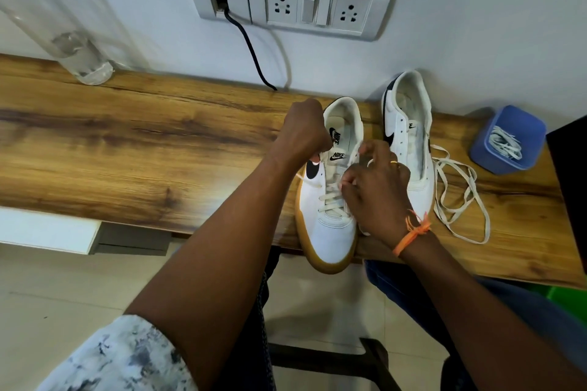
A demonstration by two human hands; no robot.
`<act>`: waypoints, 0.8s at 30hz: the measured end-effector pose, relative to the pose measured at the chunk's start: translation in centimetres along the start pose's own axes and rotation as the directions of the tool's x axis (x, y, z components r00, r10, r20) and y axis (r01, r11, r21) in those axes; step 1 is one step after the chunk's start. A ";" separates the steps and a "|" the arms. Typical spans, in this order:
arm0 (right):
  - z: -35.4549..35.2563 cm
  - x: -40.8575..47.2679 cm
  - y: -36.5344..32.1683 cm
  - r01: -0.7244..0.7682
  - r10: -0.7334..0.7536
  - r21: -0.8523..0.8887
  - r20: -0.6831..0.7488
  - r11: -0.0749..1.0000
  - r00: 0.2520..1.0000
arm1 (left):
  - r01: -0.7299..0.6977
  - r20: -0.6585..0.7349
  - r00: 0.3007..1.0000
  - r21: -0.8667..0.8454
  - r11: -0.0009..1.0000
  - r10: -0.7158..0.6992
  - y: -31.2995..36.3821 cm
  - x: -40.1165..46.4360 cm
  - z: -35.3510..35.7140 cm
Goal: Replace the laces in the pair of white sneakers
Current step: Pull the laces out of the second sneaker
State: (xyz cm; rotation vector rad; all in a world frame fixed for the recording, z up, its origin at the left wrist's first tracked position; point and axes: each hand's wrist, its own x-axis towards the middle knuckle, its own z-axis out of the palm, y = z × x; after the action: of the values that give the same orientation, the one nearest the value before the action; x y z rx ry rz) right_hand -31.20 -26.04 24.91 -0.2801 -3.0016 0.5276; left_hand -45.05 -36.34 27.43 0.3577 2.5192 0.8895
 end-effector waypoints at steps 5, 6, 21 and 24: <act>-2.8 0.4 4.0 -0.198 0.197 0.183 0.026 0.963 0.980 | 0.018 0.011 1.000 -0.015 1.000 -0.018 -0.3 0.2 0.0; -3.2 0.5 4.8 -0.234 0.230 0.182 0.041 0.955 0.972 | 0.020 0.015 1.000 -0.017 1.000 -0.019 -0.2 0.1 0.0; -0.8 0.3 0.3 -0.031 0.029 0.013 0.110 0.999 0.993 | 0.022 0.092 0.995 0.103 0.994 -0.031 0.0 -1.1 1.2; -0.6 0.5 0.4 -0.006 0.018 -0.078 0.155 0.997 0.988 | 0.057 0.170 0.982 0.133 0.990 -0.079 0.0 -1.5 1.4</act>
State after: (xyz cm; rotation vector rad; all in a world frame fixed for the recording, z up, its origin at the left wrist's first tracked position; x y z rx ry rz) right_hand -31.55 -25.36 25.38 -0.2751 -3.1788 0.4555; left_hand -43.09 -36.11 26.94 0.3704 2.4154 0.6434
